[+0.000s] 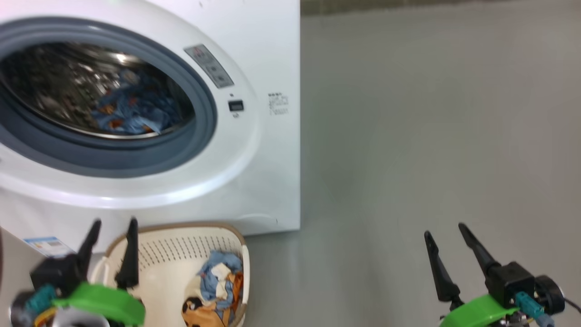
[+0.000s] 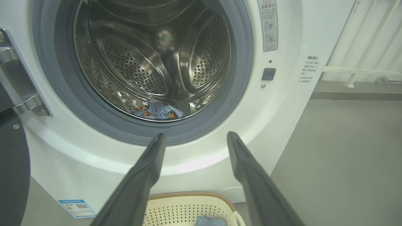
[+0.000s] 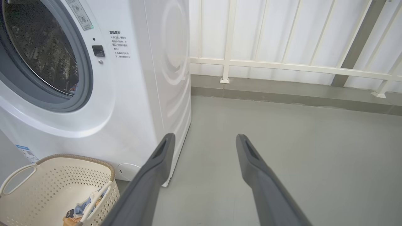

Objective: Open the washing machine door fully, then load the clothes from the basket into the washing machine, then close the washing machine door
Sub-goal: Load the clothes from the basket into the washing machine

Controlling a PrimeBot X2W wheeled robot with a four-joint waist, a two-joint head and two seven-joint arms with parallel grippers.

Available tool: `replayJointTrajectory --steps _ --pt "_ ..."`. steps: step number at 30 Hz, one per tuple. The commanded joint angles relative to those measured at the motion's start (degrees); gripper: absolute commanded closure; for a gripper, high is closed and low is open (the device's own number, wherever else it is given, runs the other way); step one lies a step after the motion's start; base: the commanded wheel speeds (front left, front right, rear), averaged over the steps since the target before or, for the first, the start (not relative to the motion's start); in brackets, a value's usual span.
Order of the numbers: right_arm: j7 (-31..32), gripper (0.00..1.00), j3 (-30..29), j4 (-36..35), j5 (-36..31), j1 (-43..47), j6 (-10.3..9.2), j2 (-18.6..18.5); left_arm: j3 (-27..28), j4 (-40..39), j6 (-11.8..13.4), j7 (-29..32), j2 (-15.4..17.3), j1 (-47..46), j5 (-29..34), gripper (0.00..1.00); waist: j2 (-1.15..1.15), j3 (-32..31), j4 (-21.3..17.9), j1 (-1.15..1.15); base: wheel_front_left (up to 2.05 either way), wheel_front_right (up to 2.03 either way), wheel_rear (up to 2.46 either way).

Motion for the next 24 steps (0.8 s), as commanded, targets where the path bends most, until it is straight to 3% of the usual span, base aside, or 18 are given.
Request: replayJointTrajectory --steps 1,12,24 --pt "-0.7 0.00 1.5 -1.1 0.6 0.6 0.09 -0.2 2.8 -2.7 0.8 -0.4 0.7 1.3 1.2 0.00 0.00 -4.8 1.6 0.00 0.00 0.00 0.00" --pt "-0.7 0.00 1.7 -1.5 1.6 2.6 0.09 -0.2 5.5 -9.8 2.3 -0.4 -4.2 10.6 3.9 0.00 0.00 -7.1 1.2 0.00 0.00 0.00 0.00" --pt "-0.7 0.00 2.1 -1.4 2.2 3.2 0.09 -0.2 7.4 -11.3 0.9 -0.4 -7.0 13.1 6.7 0.00 0.00 -7.2 1.2 0.00 0.00 0.00 0.00"
